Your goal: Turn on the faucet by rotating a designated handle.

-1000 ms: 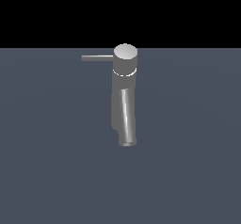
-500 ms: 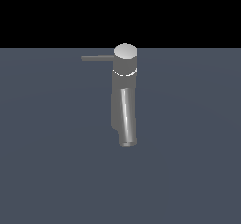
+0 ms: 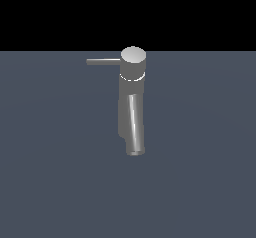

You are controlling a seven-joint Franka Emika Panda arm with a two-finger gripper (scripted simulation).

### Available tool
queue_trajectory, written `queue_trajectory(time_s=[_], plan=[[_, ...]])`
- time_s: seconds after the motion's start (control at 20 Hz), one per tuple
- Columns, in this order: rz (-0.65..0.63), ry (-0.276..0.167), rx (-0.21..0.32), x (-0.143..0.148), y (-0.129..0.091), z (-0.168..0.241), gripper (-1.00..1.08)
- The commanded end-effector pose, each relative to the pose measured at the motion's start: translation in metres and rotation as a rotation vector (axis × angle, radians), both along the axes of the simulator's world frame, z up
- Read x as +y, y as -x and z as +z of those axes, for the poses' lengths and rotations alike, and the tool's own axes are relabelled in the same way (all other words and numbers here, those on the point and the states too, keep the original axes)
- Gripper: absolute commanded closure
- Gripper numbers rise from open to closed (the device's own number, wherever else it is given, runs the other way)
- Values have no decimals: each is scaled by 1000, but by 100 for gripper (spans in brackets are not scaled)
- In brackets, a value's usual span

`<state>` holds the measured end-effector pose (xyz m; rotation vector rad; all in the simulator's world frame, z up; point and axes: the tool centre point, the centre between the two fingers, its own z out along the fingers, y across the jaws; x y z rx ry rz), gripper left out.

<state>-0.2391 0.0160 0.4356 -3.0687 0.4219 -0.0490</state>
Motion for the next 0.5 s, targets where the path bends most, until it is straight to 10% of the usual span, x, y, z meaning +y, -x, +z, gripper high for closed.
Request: queue_trajectory(time_s=[0.0,0.45], plan=[[-69,-22,-23,6,-5,-11,108],[-310,-98,-109,28,-29,-47,108]])
